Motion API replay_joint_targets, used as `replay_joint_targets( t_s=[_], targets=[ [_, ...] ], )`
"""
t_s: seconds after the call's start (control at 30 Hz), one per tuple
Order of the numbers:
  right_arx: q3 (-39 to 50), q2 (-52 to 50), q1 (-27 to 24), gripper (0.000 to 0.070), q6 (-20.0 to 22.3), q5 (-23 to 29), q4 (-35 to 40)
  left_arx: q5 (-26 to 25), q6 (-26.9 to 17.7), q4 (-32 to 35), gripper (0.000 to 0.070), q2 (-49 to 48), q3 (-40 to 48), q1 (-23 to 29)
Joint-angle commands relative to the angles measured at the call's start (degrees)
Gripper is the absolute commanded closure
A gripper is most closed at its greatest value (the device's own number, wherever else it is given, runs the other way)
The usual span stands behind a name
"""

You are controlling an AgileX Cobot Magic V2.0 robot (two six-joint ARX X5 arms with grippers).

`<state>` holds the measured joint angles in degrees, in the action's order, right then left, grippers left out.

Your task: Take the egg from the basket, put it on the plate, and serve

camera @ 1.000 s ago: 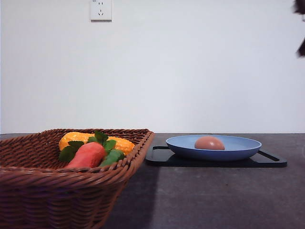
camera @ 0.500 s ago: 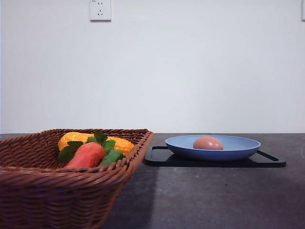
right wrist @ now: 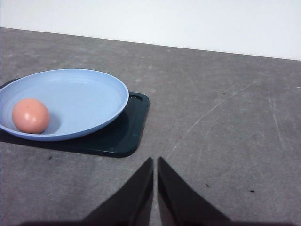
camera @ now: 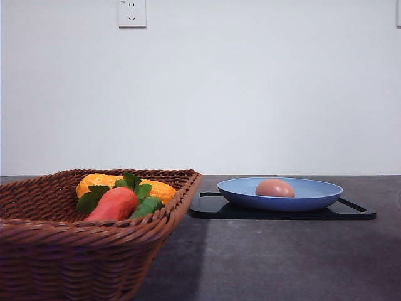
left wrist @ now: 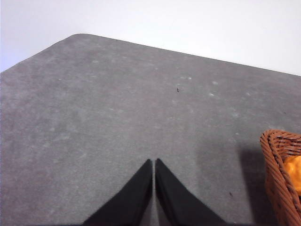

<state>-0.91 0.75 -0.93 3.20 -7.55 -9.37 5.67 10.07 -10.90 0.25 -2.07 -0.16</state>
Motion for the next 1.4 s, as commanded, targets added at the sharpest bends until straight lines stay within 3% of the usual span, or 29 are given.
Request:
replay_joint_targets(
  t_s=[0.0, 0.23, 0.5, 1.37],
  targets=[
    [0.4, -0.2, -0.1, 0.0700, 0.4, -0.1, -0.2, -0.2, 0.3, -1.1, 0.0700, -0.1, 1.3, 0.1],
    [0.4, -0.2, 0.0, 0.0700, 0.4, 0.1, 0.3, -0.2, 0.3, -1.1, 0.0700, -0.1, 1.3, 0.1],
    [0.4, -0.5, 4.2, 0.0700, 0.4, 1.5, 0.8, -0.2, 0.3, -1.1, 0.0700, -0.1, 1.3, 0.1],
    [0.4, -0.5, 4.2, 0.0700, 0.4, 1.7, 0.8, -0.2, 0.3, -1.1, 0.0700, -0.1, 1.3, 0.1]
  ],
)
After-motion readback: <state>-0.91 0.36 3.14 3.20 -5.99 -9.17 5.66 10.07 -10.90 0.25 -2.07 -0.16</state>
